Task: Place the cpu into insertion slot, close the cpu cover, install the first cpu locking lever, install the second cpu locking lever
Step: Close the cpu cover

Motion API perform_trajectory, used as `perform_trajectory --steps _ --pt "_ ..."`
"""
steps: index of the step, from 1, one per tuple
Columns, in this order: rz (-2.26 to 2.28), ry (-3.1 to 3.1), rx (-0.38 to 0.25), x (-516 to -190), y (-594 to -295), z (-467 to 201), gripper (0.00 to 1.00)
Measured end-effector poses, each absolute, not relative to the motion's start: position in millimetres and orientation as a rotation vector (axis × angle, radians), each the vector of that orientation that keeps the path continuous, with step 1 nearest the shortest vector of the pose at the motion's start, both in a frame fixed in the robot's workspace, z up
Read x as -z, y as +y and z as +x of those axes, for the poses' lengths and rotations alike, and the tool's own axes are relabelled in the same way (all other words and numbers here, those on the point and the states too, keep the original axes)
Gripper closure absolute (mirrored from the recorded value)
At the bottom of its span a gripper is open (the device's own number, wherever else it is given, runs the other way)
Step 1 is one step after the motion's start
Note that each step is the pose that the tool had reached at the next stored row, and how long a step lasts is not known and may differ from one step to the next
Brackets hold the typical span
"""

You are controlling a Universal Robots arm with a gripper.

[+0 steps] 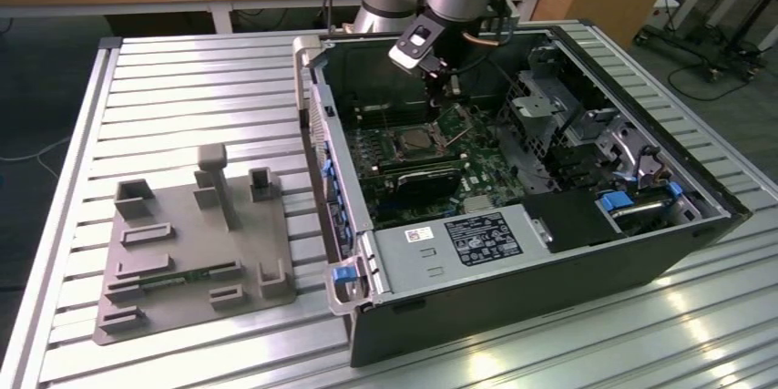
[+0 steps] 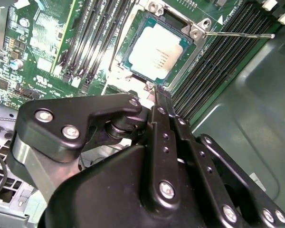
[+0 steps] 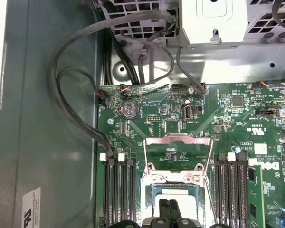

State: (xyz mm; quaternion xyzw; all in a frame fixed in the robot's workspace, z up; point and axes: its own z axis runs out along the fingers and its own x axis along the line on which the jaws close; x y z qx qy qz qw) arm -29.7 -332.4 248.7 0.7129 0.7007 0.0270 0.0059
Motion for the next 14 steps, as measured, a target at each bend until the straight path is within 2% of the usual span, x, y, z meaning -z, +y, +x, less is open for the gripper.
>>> perform_trajectory --steps 14 --pt "2.231 2.193 -0.084 -248.5 -332.4 -24.4 0.89"
